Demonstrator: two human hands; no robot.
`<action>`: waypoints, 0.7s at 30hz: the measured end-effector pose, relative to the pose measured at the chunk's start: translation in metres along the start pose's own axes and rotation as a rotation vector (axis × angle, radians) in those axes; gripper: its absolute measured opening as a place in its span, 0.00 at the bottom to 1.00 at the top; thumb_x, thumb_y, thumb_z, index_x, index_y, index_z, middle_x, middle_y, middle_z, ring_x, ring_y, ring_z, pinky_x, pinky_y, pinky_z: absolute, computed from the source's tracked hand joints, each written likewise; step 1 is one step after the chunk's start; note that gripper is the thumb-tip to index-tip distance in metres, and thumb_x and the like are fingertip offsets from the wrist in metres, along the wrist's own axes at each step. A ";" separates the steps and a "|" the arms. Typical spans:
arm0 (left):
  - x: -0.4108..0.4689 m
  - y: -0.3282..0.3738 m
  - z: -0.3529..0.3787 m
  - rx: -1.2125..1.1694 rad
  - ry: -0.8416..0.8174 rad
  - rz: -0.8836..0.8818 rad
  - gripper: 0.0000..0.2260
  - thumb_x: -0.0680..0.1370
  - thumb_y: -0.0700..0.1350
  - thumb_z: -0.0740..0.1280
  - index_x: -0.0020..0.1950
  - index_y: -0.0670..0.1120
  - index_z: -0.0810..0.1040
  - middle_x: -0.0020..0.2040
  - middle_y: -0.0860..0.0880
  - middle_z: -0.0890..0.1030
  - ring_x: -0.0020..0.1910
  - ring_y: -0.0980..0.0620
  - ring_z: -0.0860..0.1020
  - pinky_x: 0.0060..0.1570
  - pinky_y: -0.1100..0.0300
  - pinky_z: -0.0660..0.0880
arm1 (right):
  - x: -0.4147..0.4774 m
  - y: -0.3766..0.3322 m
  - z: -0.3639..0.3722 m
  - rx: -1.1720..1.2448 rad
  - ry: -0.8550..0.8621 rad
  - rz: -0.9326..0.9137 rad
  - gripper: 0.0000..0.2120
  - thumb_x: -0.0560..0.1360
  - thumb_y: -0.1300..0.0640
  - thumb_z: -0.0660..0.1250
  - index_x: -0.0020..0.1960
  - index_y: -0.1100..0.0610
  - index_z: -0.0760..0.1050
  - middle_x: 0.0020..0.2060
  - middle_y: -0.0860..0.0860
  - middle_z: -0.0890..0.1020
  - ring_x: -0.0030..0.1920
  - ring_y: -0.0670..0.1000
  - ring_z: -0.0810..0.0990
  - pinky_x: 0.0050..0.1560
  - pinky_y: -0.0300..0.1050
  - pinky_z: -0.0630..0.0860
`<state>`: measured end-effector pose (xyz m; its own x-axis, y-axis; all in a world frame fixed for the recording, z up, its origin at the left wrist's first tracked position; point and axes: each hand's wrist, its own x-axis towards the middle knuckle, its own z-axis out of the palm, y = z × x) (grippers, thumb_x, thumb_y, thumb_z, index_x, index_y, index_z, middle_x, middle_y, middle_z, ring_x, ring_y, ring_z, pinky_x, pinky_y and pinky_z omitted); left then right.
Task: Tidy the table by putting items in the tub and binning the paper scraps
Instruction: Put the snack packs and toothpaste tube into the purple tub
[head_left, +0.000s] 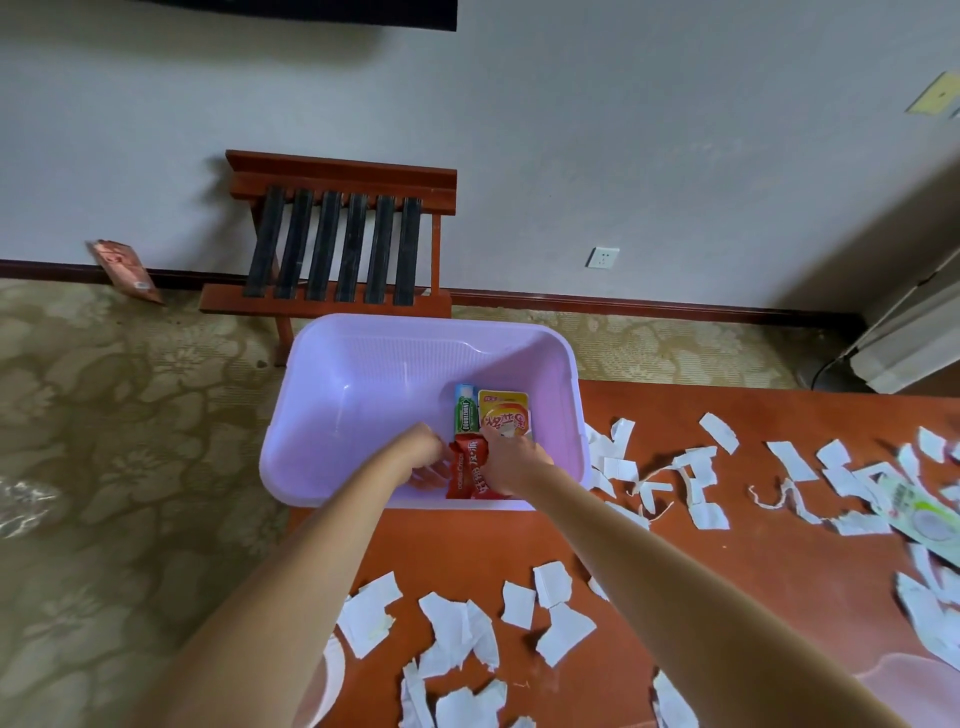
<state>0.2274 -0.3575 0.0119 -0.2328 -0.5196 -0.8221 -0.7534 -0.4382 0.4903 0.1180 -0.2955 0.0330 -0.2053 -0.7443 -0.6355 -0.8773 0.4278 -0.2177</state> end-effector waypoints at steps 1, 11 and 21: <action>0.000 0.000 0.000 0.001 0.008 0.002 0.12 0.80 0.39 0.60 0.36 0.42 0.72 0.24 0.49 0.78 0.24 0.52 0.74 0.31 0.63 0.69 | -0.001 0.000 -0.001 0.005 0.008 -0.002 0.25 0.79 0.62 0.54 0.74 0.53 0.55 0.68 0.62 0.67 0.68 0.63 0.67 0.63 0.55 0.70; -0.044 0.019 0.013 -0.093 0.459 0.235 0.10 0.76 0.38 0.59 0.49 0.36 0.78 0.47 0.35 0.80 0.46 0.39 0.78 0.42 0.54 0.73 | -0.064 0.039 -0.037 0.300 0.250 -0.067 0.17 0.77 0.65 0.55 0.65 0.64 0.67 0.52 0.64 0.80 0.43 0.59 0.77 0.37 0.50 0.72; -0.145 0.071 0.172 -0.198 0.421 0.567 0.12 0.77 0.39 0.57 0.37 0.52 0.74 0.39 0.47 0.79 0.33 0.52 0.79 0.38 0.58 0.74 | -0.171 0.203 0.000 0.600 0.498 -0.013 0.15 0.79 0.62 0.57 0.63 0.59 0.73 0.57 0.59 0.81 0.44 0.54 0.82 0.35 0.37 0.76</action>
<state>0.1021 -0.1873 0.1165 -0.2683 -0.9262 -0.2648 -0.4529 -0.1213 0.8833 -0.0250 -0.0814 0.0969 -0.4915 -0.8330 -0.2539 -0.5253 0.5161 -0.6765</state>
